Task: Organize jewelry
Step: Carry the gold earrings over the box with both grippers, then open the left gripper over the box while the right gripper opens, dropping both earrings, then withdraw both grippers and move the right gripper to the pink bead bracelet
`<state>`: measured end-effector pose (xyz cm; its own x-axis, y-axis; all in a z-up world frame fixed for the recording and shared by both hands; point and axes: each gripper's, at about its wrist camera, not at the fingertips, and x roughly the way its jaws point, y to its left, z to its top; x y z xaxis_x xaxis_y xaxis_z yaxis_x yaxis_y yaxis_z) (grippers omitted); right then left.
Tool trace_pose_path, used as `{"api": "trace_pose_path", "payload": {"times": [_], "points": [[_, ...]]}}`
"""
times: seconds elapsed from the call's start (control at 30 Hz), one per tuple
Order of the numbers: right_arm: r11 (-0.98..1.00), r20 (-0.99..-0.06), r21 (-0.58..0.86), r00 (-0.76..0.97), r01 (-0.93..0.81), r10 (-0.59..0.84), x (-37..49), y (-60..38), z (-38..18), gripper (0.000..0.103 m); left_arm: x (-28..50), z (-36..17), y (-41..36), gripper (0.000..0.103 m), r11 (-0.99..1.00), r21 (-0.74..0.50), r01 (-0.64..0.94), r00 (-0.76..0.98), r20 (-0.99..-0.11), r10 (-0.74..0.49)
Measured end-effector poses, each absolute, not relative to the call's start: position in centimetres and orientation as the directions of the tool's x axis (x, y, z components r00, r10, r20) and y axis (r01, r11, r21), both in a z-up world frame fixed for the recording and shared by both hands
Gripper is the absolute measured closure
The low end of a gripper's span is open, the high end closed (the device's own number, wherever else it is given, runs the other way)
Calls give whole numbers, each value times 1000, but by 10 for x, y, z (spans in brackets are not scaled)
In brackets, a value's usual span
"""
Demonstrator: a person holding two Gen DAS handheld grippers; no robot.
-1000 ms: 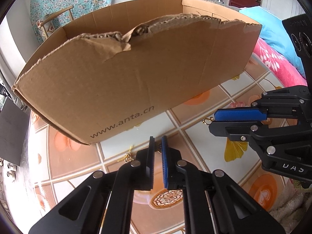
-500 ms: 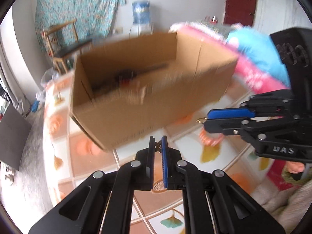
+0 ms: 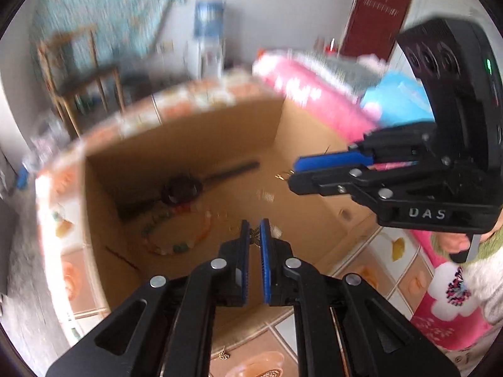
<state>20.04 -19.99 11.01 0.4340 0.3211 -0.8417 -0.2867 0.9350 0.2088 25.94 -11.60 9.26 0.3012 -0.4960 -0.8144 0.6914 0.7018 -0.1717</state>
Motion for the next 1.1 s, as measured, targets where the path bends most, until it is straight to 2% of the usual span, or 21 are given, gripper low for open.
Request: {"api": "trace_pose_path", "payload": {"times": [0.13, 0.33, 0.47, 0.53, 0.73, 0.93, 1.1], "points": [[937, -902, 255, 292, -237, 320, 233, -199, 76, 92, 292, 64, -131, 97, 718, -247, 651, 157, -881, -446], [950, -936, 230, 220, -214, 276, 246, -196, 48, 92, 310, 36, -132, 97, 762, -266, 591, 73, -923, -379], [951, -930, 224, 245, -214, 274, 244, -195, 52, 92, 314, 33, -130, 93, 772, -272, 574, 73, -922, -379], [952, -928, 223, 252, -211, 274, 242, -195, 54, 91, 313, 33, -129, 82, 777, -274, 567, 74, -923, -379], [953, -916, 232, 287, -194, 282, 232, -208, 67, 90, 305, 45, -128, 75, 775, -246, 582, 129, -913, -386], [949, -899, 259, 314, -178, 304, 229, -218, 82, 80, 298, 63, -116, 71, 777, -240, 582, 177, -895, -410], [944, -872, 287, 363, -166, 329, 220, -224, 102, 79, 291, 84, -107, 70, 783, -238, 575, 228, -872, -433]]}}
